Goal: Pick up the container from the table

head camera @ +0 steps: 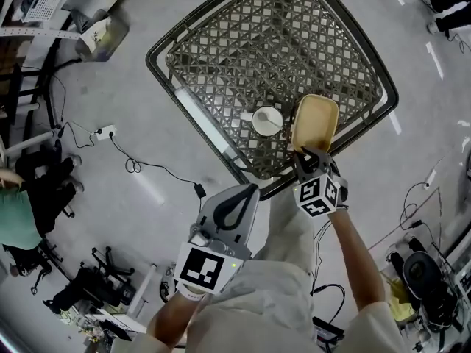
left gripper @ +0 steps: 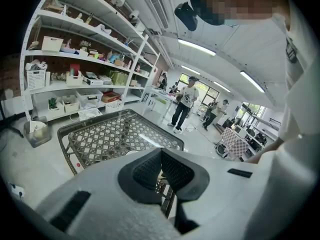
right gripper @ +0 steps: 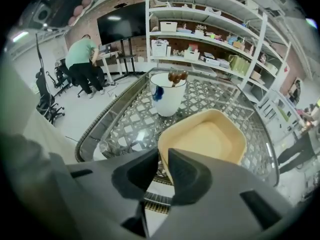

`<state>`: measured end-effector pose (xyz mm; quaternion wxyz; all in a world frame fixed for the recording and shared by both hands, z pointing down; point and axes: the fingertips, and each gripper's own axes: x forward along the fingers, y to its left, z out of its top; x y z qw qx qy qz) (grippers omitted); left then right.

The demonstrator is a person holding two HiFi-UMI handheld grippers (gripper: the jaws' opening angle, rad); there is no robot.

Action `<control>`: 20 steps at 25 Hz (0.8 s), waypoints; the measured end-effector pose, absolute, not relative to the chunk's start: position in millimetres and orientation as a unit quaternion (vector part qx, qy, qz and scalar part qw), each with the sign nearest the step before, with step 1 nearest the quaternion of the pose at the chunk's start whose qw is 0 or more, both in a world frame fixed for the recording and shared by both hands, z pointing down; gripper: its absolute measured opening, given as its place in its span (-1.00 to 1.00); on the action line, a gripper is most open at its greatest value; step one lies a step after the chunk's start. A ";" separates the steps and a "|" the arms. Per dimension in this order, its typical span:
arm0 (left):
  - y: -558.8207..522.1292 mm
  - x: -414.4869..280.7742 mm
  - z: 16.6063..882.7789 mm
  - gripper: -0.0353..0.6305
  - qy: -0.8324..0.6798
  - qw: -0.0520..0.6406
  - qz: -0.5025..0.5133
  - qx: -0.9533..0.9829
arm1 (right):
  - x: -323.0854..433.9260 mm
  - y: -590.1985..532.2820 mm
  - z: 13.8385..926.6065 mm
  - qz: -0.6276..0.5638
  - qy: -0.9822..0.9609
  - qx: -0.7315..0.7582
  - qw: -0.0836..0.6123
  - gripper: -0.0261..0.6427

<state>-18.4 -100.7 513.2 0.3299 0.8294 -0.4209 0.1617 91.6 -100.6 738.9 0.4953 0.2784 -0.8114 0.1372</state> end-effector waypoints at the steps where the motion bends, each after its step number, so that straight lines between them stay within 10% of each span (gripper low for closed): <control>1: -100.0 -19.0 513.3 -0.82 -0.421 0.329 0.162 0.829 | 91.9 -101.1 740.0 0.131 -0.811 0.278 0.498 -0.71; 20: -86.8 -16.3 492.9 -0.82 -0.418 0.308 0.155 0.840 | 98.0 -95.5 710.7 0.116 -0.817 0.292 0.484 -0.85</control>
